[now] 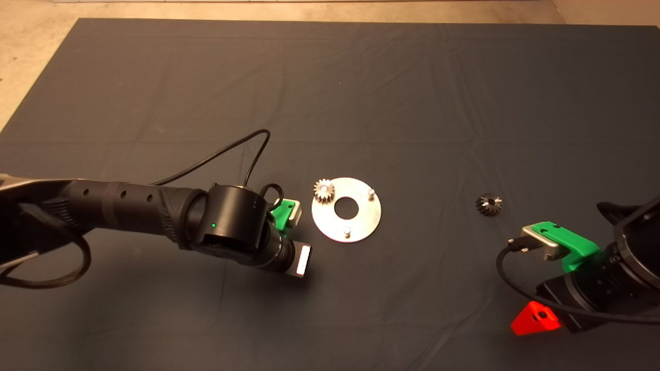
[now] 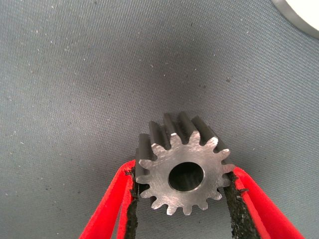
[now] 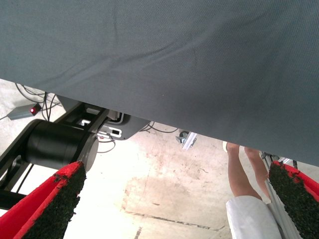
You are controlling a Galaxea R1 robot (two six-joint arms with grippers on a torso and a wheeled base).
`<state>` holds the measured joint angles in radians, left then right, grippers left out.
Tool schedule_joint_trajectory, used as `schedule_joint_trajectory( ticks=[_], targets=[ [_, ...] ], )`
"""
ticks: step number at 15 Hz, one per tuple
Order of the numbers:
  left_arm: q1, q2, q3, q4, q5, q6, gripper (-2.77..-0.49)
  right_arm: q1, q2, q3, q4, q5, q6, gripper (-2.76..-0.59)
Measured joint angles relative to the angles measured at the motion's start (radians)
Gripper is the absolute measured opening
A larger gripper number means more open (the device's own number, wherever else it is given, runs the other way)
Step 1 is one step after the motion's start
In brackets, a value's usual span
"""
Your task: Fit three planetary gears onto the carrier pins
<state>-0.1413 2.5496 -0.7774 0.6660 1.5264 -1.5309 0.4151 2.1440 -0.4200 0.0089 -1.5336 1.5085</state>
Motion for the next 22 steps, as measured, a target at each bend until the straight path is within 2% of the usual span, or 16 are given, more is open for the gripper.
schedule_joint_trajectory(
  ticks=[17,19,20,22],
  targets=[
    [0.0,0.0,0.009,-0.002,0.0,-0.004,-2.47,0.0,0.0,0.0,0.0,0.0,0.0,-0.63],
    [-0.002,0.006,0.014,-0.015,0.0,-0.028,-2.48,0.0,0.0,0.0,0.0,0.0,0.0,-0.63],
    [-0.01,0.011,0.014,-0.031,0.001,-0.044,-2.48,0.0,0.0,0.0,0.0,0.0,0.0,-0.63],
    [-0.047,0.035,0.014,-0.064,0.001,-0.067,-2.48,0.0,0.0,0.0,0.0,0.0,0.0,-0.63]
  ],
)
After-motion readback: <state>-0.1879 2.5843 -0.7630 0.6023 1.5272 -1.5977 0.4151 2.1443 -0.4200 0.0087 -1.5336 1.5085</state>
